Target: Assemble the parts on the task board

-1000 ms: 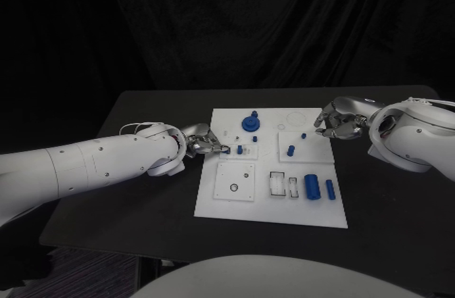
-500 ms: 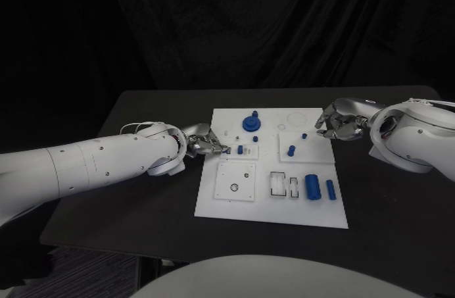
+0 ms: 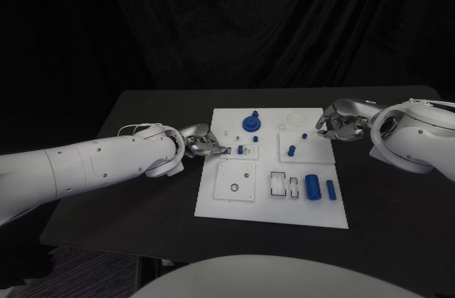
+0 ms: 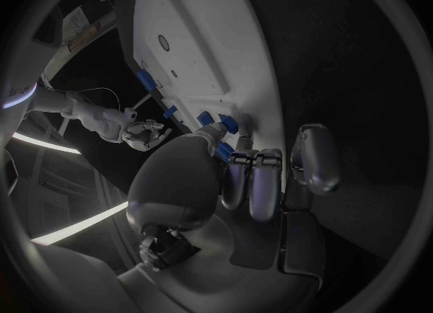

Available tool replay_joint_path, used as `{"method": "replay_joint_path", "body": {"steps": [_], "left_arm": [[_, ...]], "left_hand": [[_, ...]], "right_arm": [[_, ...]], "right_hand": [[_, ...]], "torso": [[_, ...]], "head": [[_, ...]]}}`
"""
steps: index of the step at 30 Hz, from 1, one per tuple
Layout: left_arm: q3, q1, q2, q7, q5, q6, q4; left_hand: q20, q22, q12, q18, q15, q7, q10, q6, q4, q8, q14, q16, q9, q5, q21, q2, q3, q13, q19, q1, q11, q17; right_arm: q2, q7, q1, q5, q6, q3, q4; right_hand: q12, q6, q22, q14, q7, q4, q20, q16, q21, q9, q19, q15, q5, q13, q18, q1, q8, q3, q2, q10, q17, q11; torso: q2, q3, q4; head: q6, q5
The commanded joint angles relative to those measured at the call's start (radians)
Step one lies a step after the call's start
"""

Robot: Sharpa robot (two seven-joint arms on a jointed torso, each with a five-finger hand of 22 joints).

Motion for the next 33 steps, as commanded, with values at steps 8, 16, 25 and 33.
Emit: {"method": "replay_joint_path", "body": {"steps": [8,16,25,33], "left_arm": [[-0.006,-0.009,-0.015,0.081,0.098,-0.073,0.016],[-0.006,-0.01,-0.023,0.1,0.135,-0.084,0.028],[-0.006,-0.01,-0.029,0.102,0.21,-0.093,0.042],[-0.006,-0.01,-0.034,0.103,0.238,-0.11,0.051]], "left_hand": [[0.0,0.151,-0.012,0.001,-0.003,0.0,0.079,0.01,-0.122,0.025,0.102,0.006,0.036,0.002,-0.031,-0.033,0.182,0.247,-0.033,-0.007,-0.006,0.263],[0.001,0.152,-0.012,0.0,-0.002,0.0,0.08,0.016,-0.122,0.033,0.102,0.006,0.043,-0.002,-0.028,-0.042,0.2,0.247,-0.035,-0.011,-0.005,0.263],[0.001,0.153,-0.008,0.0,-0.002,-0.001,0.083,0.019,-0.125,0.038,0.102,0.006,0.048,-0.003,-0.025,-0.047,0.214,0.249,-0.036,-0.01,-0.006,0.263],[0.001,0.155,-0.002,-0.002,-0.003,-0.002,0.09,0.026,-0.126,0.052,0.102,0.006,0.06,0.0,-0.015,-0.055,0.234,0.253,-0.032,-0.013,-0.007,0.263]], "right_arm": [[-0.001,-0.019,-0.002,-0.003,0.013,0.001,0.0],[-0.001,-0.022,-0.003,-0.003,0.018,0.001,0.0],[0.0,-0.024,-0.003,-0.003,0.023,0.001,-0.001],[0.001,-0.027,-0.003,-0.003,0.027,0.001,-0.002]], "right_hand": [[-0.009,0.008,0.096,-0.007,-0.002,-0.003,0.002,-0.005,-0.009,0.001,-0.008,-0.001,0.003,-0.004,0.018,0.009,0.006,0.006,0.003,-0.009,-0.003,0.0],[-0.012,0.008,0.095,-0.009,-0.004,-0.007,0.001,-0.01,-0.016,0.001,-0.01,-0.003,0.003,-0.008,0.019,0.015,0.006,0.009,0.002,-0.013,-0.008,-0.002],[-0.014,0.009,0.094,-0.011,-0.004,-0.01,0.0,-0.012,-0.02,0.001,-0.011,-0.004,0.002,-0.011,0.02,0.018,0.007,0.01,0.001,-0.016,-0.01,-0.003],[-0.018,0.009,0.092,-0.013,-0.004,-0.012,0.0,-0.017,-0.028,0.001,-0.014,-0.004,0.002,-0.016,0.021,0.021,0.007,0.012,0.0,-0.021,-0.015,-0.003]], "torso": [[0.0,0.0004,-0.0005],[0.0,0.0002,-0.0004],[0.0,-0.0001,0.0005],[0.0,0.0003,0.0003]], "head": [[0.0,0.0],[0.0,0.0],[0.0,-0.003],[0.0,-0.004]]}}
